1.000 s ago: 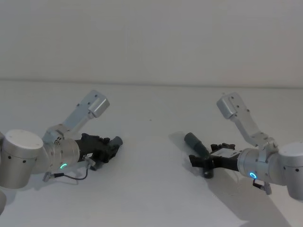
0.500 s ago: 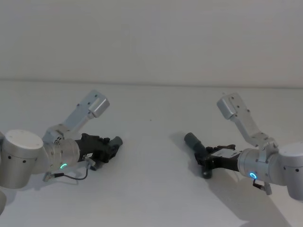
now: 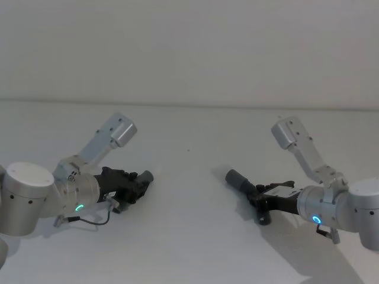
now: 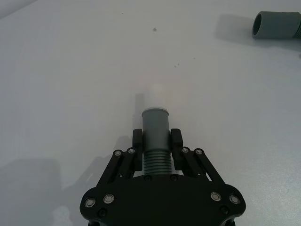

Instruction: Use both hands to pick up one end of the pipe from the table, align the ends, and insert them.

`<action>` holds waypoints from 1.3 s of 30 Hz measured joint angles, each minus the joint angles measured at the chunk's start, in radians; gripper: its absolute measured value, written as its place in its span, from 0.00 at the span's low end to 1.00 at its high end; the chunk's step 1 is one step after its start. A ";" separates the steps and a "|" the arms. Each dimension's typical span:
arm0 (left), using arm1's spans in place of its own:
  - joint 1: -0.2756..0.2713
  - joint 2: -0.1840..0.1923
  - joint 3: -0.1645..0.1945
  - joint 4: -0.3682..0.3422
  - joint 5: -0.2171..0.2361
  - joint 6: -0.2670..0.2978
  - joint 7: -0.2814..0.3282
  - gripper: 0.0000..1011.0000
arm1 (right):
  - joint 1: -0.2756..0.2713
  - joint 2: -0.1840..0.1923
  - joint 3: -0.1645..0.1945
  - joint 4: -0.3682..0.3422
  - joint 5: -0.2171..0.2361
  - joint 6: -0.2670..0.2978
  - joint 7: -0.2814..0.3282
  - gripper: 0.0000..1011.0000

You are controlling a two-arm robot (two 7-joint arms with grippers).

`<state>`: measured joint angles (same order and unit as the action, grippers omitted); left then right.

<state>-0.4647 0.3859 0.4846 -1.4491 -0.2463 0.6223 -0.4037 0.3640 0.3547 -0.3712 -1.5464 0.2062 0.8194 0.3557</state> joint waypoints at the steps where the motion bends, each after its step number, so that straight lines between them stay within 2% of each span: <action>1: 0.000 0.000 0.000 0.000 0.000 0.000 0.000 0.34 | 0.000 0.000 0.000 0.000 0.000 0.000 0.000 0.27; 9: 0.000 0.001 0.002 0.000 0.002 -0.002 -0.003 0.34 | -0.002 0.001 0.000 -0.003 -0.002 -0.004 0.000 0.27; 15: -0.004 0.008 0.012 -0.004 0.012 -0.031 -0.024 0.34 | -0.012 0.005 0.001 -0.017 -0.009 -0.033 0.000 0.27; 28: -0.022 0.049 0.032 -0.044 0.031 -0.164 -0.096 0.34 | -0.051 0.037 0.013 -0.082 -0.038 -0.162 0.000 0.27; 33: -0.036 0.078 0.038 -0.060 0.031 -0.222 -0.143 0.34 | -0.067 0.069 0.018 -0.112 -0.050 -0.233 0.021 0.27; 39: -0.052 0.116 0.046 -0.075 0.031 -0.271 -0.198 0.34 | -0.081 0.124 0.019 -0.144 -0.060 -0.313 0.065 0.27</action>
<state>-0.5168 0.5018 0.5311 -1.5245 -0.2155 0.3511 -0.6020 0.2830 0.4791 -0.3517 -1.6908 0.1461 0.5067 0.4209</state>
